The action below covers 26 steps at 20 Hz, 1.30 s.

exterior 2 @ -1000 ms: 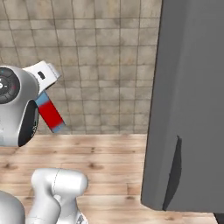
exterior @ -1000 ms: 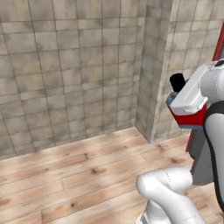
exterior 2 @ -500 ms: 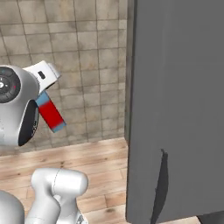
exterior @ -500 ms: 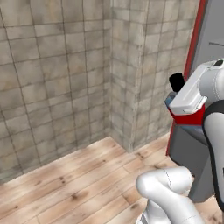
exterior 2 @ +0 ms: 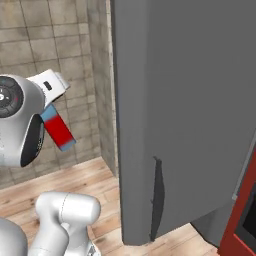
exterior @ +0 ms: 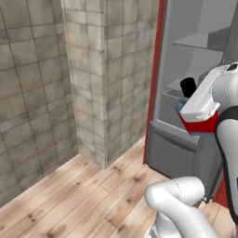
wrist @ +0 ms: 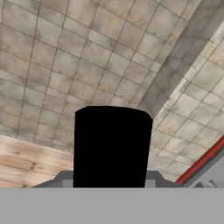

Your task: Place the liquor and beer on the top shelf of the fridge to keep them out of children's reach, and place the avocado on lower shelves for easy access.

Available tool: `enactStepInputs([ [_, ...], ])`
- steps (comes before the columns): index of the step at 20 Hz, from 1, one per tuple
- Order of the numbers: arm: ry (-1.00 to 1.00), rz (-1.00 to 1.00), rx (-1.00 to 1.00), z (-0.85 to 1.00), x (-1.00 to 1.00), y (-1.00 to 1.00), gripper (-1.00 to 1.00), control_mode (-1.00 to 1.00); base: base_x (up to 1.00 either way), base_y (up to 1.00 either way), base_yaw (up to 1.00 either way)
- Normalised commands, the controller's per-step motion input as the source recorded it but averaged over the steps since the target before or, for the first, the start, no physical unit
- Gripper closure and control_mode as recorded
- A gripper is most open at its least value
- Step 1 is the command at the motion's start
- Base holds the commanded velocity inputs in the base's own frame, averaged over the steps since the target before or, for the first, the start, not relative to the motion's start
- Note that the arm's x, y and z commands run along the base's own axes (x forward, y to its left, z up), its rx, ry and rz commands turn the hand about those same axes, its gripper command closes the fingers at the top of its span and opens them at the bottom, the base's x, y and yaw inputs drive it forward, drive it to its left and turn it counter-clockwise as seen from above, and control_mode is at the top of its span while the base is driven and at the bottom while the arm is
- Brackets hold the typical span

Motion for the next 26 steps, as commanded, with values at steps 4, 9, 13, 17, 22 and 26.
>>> enactStepInputs([
  [4, 0.00, 0.00, 0.00, 0.00, 0.00, 0.00, 1.00, 1.00, -0.11, 0.64, -0.45],
  [9, 0.00, 0.00, 0.00, 0.00, 0.00, 0.00, 1.00, 1.00, -0.17, 0.75, -0.43],
  [13, 0.00, 0.00, 0.00, 0.00, 0.00, 0.00, 1.00, 1.00, -0.42, 0.82, -0.36],
  [17, 0.00, 0.00, 0.00, 0.00, 0.00, 0.00, 1.00, 1.00, -0.63, 0.93, -0.27],
  [22, 0.00, 0.00, 0.00, 0.00, 0.00, 0.00, 1.00, 1.00, -0.29, 1.00, -0.30],
  [26, 0.00, 0.00, 0.00, 0.00, 0.00, 0.00, 1.00, 1.00, 0.00, 1.00, -0.17],
])
